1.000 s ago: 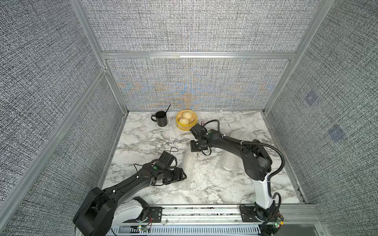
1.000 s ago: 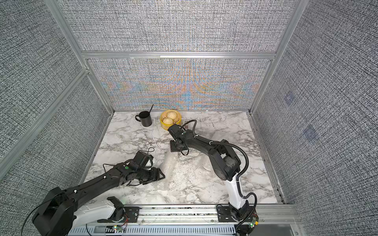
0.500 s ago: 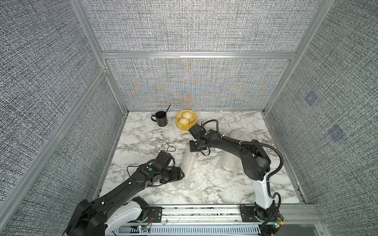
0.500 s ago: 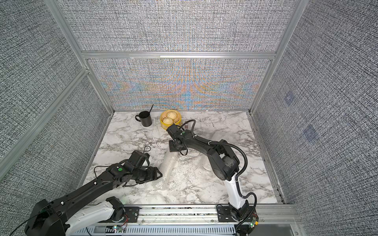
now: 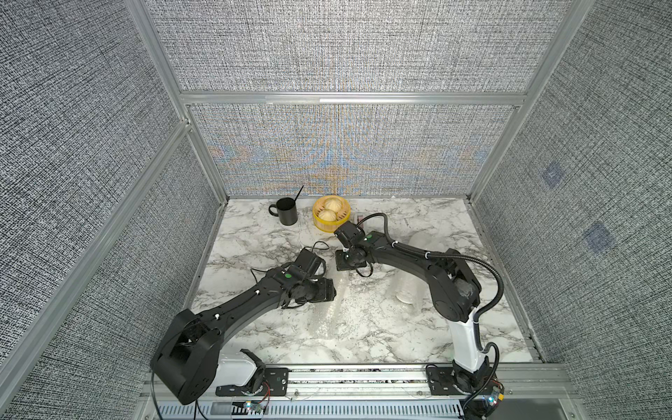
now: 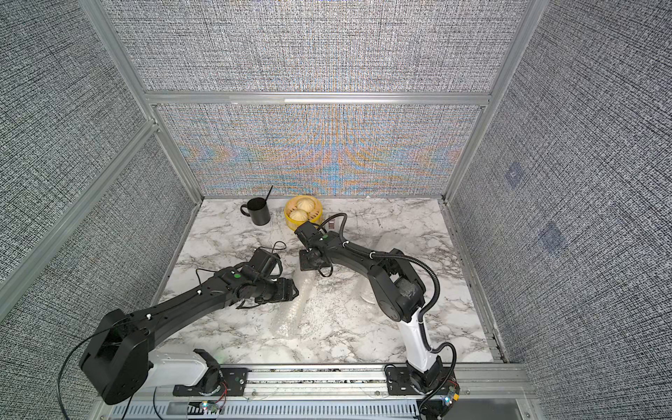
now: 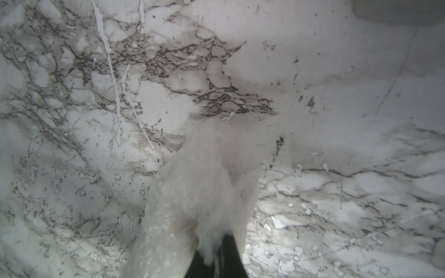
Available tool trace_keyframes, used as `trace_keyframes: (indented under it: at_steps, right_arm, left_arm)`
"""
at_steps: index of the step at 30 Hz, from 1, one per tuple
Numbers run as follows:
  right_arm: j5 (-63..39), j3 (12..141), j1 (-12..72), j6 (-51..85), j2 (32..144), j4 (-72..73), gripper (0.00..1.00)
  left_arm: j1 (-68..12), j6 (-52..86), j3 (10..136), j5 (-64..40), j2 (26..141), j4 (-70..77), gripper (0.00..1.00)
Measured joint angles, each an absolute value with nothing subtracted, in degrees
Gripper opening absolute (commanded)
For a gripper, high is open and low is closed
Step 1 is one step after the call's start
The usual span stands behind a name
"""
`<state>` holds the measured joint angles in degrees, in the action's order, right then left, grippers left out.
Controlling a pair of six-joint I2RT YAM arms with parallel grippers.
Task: Wrap vases in bubble wrap
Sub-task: Move the vase to the center of the board.
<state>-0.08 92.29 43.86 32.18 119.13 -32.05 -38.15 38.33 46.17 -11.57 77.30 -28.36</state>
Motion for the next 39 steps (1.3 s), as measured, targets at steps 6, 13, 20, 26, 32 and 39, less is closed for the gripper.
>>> trace_keyframes:
  at_steps: [6, 13, 20, 26, 32, 39]
  right_arm:
    - [-0.08, 92.23, 43.86, 32.18, 119.11, -31.94, 0.00]
    - [-0.10, 92.18, 43.86, 32.18, 119.11, -31.86, 0.00]
    - [-0.32, 91.98, 43.88, 32.16, 119.11, -31.48, 0.00]
    - [-0.62, 91.90, 43.88, 32.16, 118.74, -31.33, 0.00]
    - [-1.67, 91.83, 43.11, 32.14, 117.27, -31.27, 0.15]
    - [-3.01, 91.83, 41.06, 31.11, 113.19, -31.40, 0.35]
  left_arm:
    - [-38.15, 37.52, 44.03, -13.74, 79.26, -25.04, 0.81]
    - [-38.15, 37.56, 42.17, -14.68, 80.88, -22.52, 0.79]
    - [-38.15, 38.04, 39.27, -16.21, 81.06, -18.55, 0.71]
    - [-37.87, 38.04, 37.30, -17.72, 81.17, -15.25, 0.64]
    - [-36.86, 37.06, 36.27, -19.99, 81.52, -12.99, 0.61]
    - [-36.21, 36.36, 35.81, -20.99, 81.49, -12.21, 0.60]
